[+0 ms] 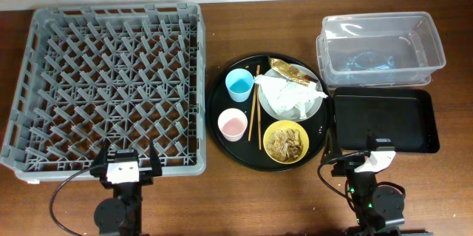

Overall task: Sort waste into correct bins and load items into the dishwasher rack
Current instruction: 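Move the right gripper toward the white tissue on the plate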

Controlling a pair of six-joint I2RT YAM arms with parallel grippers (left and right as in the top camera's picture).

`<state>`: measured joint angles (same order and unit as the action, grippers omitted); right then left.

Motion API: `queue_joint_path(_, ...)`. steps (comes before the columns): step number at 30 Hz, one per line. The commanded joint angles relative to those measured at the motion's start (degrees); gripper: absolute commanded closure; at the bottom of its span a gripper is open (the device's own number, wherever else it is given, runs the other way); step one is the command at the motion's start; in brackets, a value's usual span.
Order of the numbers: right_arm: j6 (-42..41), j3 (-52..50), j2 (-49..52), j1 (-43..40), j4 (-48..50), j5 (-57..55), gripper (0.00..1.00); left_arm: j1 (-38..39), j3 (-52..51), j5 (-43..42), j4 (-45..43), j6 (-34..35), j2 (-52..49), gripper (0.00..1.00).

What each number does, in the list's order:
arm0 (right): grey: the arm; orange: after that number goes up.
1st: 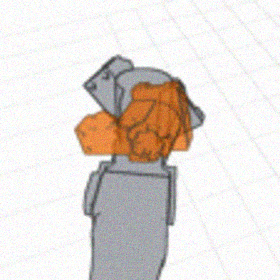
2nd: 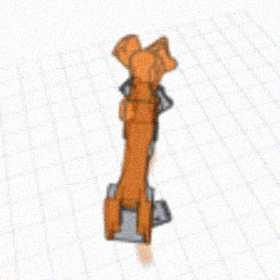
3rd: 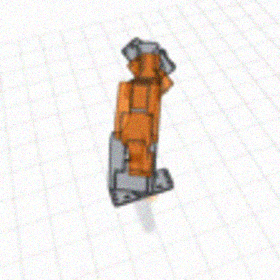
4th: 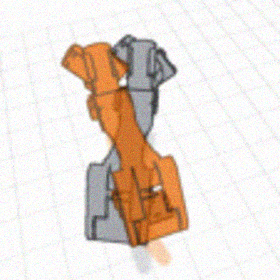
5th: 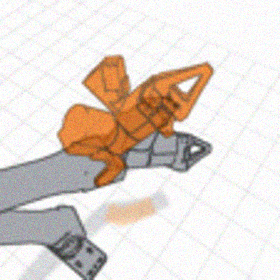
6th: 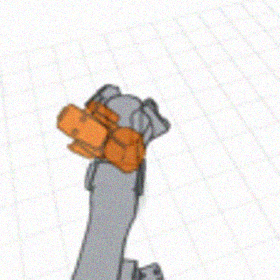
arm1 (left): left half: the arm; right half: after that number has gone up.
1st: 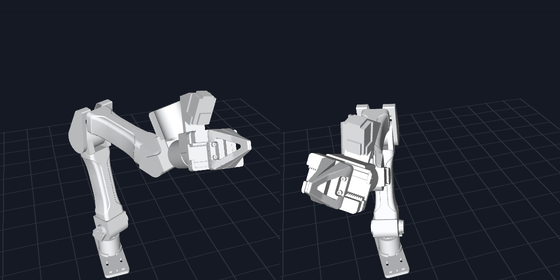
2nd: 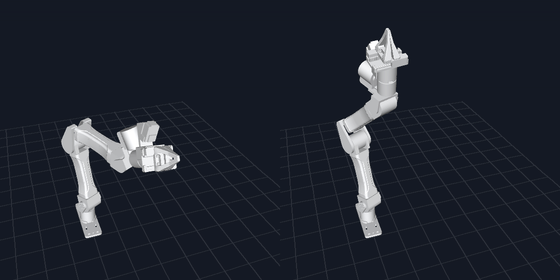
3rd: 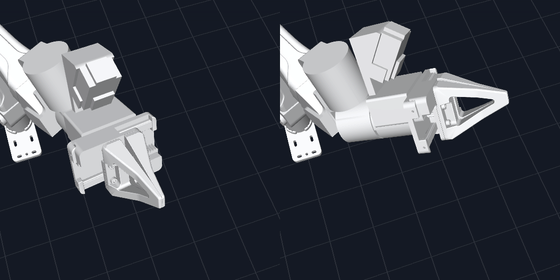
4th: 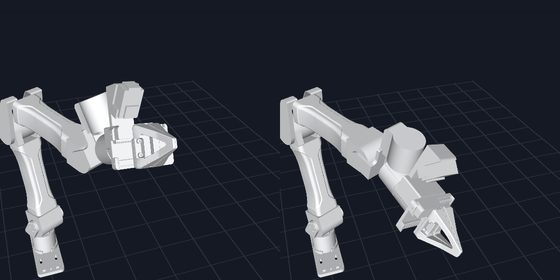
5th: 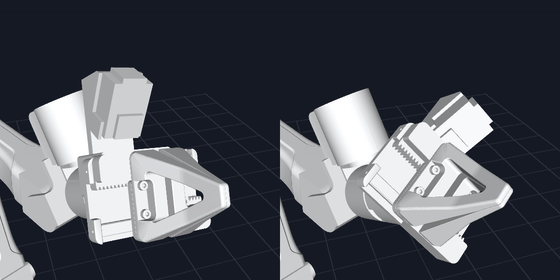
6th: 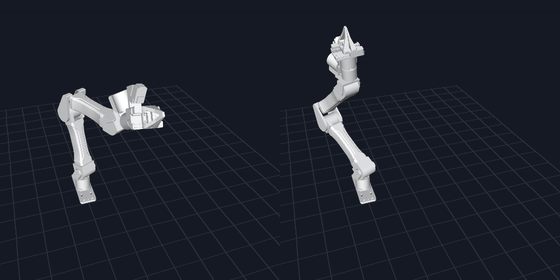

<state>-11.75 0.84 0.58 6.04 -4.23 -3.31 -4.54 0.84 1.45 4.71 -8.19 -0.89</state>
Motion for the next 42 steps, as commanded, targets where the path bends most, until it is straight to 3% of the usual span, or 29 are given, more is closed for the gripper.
queue_joint_path(1,0.39,-0.52,-0.37,0.33,-0.22,1.2,0.02,-0.24,-0.33,-0.66,0.07,-1.18,0.55,0.01)
queue_joint_path(29,1.4,-0.52,-0.37,0.31,-0.22,1.4,0.02,-0.24,-0.31,-1.22,0.07,-1.16,0.52,0.01)
queue_joint_path(33,7.37,-0.48,-0.37,0.33,0.24,1.4,0.02,-0.24,-0.31,-1.4,-0.37,-1.14,0.55,0.01)
queue_joint_path(36,9.35,1.64,-0.37,0.33,0.35,1.51,0.02,-0.24,-0.13,-3.89,-6.86,-1.09,0.55,0.01)
queue_joint_path(37,13.79,3.69,-0.24,0.33,0.17,1.6,0.01,-0.24,0.83,-3.93,-9.01,-0.04,0.55,0.01)
queue_joint_path(42,18.88,12.92,5.55,0.33,0.04,1.64,0.02,-0.24,9.27,-4.07,-5.68,-0.09,-0.96,0.01)
